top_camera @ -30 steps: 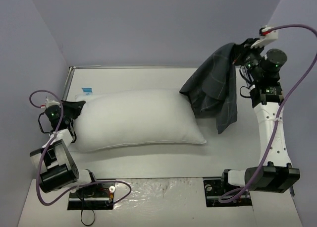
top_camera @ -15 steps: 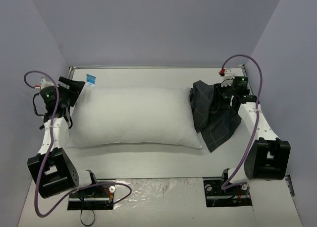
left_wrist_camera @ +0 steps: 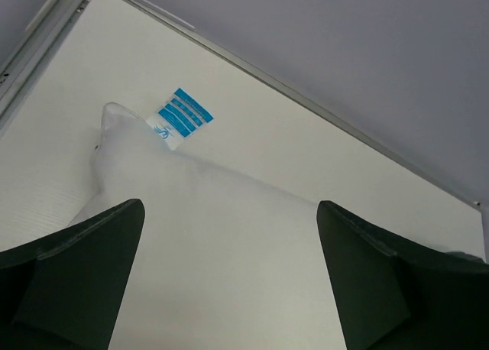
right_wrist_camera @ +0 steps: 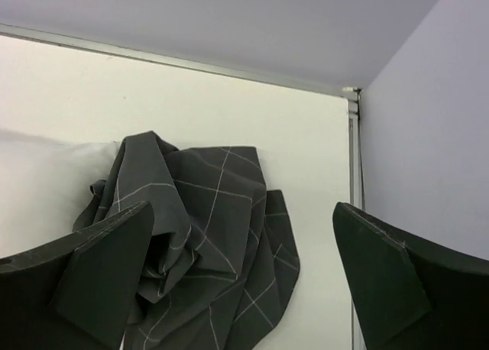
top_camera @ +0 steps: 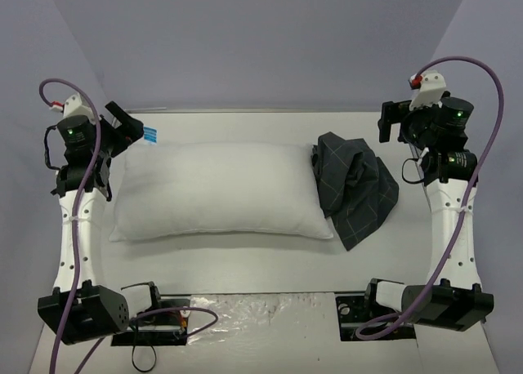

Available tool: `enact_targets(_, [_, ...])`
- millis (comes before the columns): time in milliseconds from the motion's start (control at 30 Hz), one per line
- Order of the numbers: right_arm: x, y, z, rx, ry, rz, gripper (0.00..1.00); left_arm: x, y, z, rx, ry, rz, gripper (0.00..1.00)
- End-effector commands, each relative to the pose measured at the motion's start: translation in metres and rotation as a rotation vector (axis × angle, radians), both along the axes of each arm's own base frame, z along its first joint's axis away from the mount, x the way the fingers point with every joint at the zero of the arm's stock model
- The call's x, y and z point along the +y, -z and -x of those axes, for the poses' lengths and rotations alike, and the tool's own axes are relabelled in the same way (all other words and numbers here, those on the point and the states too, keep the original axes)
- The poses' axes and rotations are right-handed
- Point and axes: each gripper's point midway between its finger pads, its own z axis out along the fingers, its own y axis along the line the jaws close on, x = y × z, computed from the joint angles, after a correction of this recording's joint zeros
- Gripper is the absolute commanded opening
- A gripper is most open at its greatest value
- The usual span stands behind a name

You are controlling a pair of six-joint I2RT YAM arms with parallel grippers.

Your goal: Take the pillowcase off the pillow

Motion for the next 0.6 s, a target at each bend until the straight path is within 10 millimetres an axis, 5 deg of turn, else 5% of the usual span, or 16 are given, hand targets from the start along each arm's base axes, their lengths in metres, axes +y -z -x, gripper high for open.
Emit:
enact_targets(0, [0.005, 0.036, 0.017, 0.128, -0.009, -0.081, 1.0, -0.029, -0.017, 0.021, 0.007, 0.113, -0.112, 0.95])
enact_targets(233, [-0.015, 0.02, 0.032, 0.084, 0.154, -0.095, 1.0, -0.118, -0.032, 0.056, -0.108, 0.415, -0.077, 0.94])
enact_targets(567, [-0.035, 0.012, 0.048, 0.042, 0.337, -0.165, 1.0, -0.137, -0.028, 0.097, -0.133, 0.508, -0.083, 0.94])
